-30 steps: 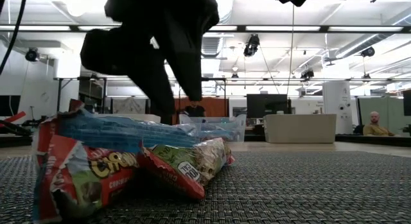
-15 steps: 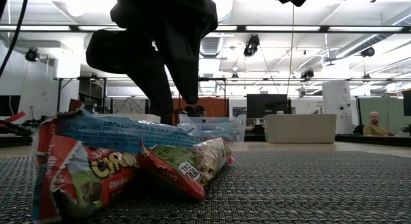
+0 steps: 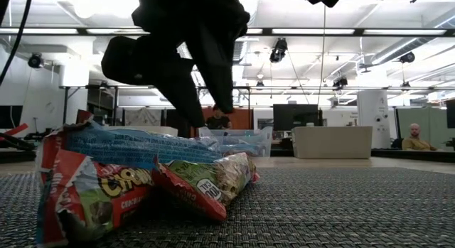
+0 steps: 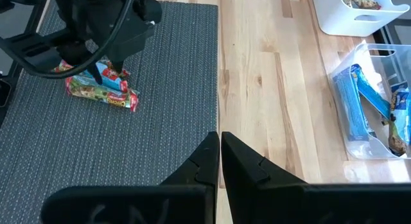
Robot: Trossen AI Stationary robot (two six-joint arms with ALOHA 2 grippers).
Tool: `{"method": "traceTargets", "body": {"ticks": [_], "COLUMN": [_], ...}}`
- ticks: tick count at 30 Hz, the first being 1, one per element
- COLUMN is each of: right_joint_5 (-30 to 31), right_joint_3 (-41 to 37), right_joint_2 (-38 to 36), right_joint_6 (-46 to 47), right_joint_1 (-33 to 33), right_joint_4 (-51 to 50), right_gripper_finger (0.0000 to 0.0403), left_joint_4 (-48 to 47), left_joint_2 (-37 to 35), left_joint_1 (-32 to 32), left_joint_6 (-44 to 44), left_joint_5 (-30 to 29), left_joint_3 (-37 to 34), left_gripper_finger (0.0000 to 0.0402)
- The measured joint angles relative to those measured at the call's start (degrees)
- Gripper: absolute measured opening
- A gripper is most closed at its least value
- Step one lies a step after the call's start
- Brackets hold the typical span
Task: Pick and place Granola Bars by type
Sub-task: Put the red granola bar into the white bin
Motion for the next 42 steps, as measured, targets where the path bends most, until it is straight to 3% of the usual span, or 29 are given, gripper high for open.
{"method": "traceTargets", "body": {"ticks": [12,21,32,42], "right_joint_5": [0.2,0.2,0.2,1.2], "right_joint_3": [0.0,0.0,0.0,0.0], "right_joint_2": [0.0,0.0,0.0,0.0], "right_joint_6": [-0.2,-0.1,0.0,0.2], "right_joint_1": [0.0,0.0,0.0,-0.1], "right_joint_4": [0.0,0.0,0.0,0.0], "right_gripper_finger": [0.0009,0.0009,0.0009,0.0009], "left_joint_4": [1.7,1.6,0.9,-3.2], "left_joint_2": [0.0,0.0,0.0,-0.1], "left_joint_1": [0.8,1.3,1.8,2.3], "left_joint_6": [0.0,0.0,1.3,1.5], "left_joint_5": [0.0,4.5,6.5,6.9], "left_joint_3": [0.0,0.0,0.0,-0.8], "left_gripper_finger": [0.0138,0.0139,0.019,0.0192]}}
